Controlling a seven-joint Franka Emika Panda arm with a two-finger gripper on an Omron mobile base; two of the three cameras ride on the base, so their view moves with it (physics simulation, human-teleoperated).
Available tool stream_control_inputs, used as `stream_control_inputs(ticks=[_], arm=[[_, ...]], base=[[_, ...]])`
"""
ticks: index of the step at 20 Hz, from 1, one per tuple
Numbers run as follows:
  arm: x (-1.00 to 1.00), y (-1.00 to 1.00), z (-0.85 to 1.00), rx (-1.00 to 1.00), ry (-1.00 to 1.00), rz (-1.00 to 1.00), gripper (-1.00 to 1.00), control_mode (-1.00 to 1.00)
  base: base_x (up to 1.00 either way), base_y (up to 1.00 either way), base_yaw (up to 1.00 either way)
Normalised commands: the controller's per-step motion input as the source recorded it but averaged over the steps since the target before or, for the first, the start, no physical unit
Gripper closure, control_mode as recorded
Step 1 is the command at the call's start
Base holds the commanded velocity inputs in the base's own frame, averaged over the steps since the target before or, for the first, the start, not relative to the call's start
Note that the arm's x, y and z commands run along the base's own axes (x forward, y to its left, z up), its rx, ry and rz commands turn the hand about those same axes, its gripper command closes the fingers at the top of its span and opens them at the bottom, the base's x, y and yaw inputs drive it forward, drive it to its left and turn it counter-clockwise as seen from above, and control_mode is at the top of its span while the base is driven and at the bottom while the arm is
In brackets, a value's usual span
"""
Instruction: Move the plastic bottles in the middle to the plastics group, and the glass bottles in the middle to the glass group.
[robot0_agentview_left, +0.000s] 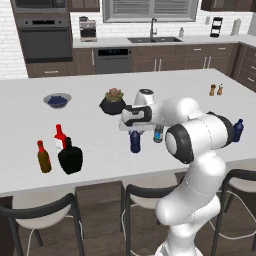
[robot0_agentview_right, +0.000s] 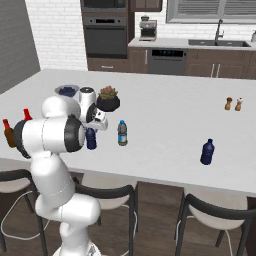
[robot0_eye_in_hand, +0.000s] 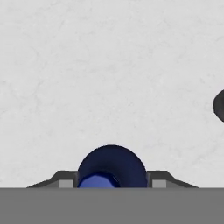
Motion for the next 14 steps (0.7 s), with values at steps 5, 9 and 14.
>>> stream_control_inputs(ticks=[5, 9, 14], arm=[[-0.65, -0.32, 0.41, 0.13, -0.1, 0.08, 1.0, -1.0], [-0.72, -0.45, 0.47, 0.07, -0.09, 0.03, 1.0, -1.0], [-0.59, -0.45, 0.57, 0.01, 0.0, 0.0, 1.0, -1.0]], base=[[0.0, 0.0, 0.0], [0.0, 0.0, 0.0], [0.0, 0.0, 0.0]])
